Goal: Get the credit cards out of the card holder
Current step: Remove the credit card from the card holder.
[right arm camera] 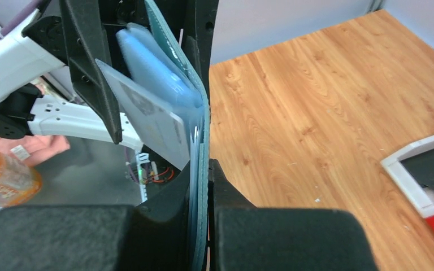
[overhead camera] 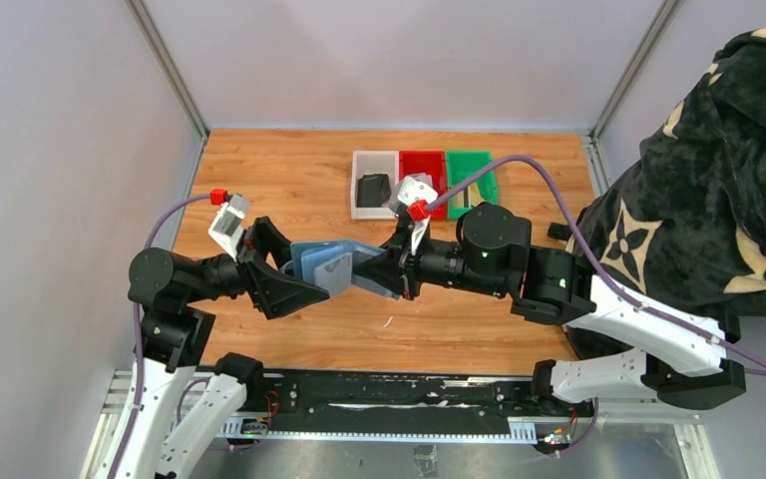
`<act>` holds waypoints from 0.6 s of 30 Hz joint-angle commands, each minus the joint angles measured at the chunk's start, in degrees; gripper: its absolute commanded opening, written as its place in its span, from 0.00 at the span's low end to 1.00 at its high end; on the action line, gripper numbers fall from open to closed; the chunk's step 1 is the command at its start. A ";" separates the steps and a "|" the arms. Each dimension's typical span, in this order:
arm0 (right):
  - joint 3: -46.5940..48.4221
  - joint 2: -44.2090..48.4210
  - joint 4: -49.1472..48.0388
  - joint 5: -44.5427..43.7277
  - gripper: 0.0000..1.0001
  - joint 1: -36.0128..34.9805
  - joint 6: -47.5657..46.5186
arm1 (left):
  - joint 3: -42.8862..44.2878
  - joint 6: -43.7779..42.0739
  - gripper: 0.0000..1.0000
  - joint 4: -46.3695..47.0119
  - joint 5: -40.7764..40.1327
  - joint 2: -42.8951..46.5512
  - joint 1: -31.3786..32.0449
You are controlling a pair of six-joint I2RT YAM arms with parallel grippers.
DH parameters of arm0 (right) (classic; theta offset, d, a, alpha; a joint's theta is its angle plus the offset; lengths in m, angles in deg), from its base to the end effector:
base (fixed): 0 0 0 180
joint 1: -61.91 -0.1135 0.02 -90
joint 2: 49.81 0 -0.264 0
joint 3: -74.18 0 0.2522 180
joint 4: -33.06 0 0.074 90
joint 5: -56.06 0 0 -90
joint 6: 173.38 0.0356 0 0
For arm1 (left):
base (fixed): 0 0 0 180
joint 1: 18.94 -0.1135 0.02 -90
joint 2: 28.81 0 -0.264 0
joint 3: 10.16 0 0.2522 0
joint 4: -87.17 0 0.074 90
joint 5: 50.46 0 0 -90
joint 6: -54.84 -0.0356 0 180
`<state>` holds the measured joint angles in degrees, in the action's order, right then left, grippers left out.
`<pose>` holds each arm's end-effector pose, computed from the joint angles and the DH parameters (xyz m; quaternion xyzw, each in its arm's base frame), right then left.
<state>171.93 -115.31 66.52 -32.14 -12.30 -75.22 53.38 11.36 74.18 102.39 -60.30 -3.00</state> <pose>0.0624 0.2249 0.4860 -0.3986 0.5930 0.4691 0.5191 0.0816 -0.0563 0.4147 0.2790 0.5896 -0.6190 0.4374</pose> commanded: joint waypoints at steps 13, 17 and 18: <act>-5.46 2.93 -7.01 12.09 0.00 6.75 9.32 | -0.51 -1.87 0.37 0.28 -6.79 0.91 0.43; -7.87 4.43 -10.63 15.66 0.00 9.21 12.28 | -0.34 -0.16 0.40 0.28 -5.18 0.24 0.48; -8.33 4.57 -11.30 16.57 0.00 9.77 13.12 | -0.21 0.44 0.45 0.28 -4.41 0.12 0.46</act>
<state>165.37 -112.73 61.01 -20.27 -4.83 -66.35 53.30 10.73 74.60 97.10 -60.03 -2.97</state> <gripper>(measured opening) 0.094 0.389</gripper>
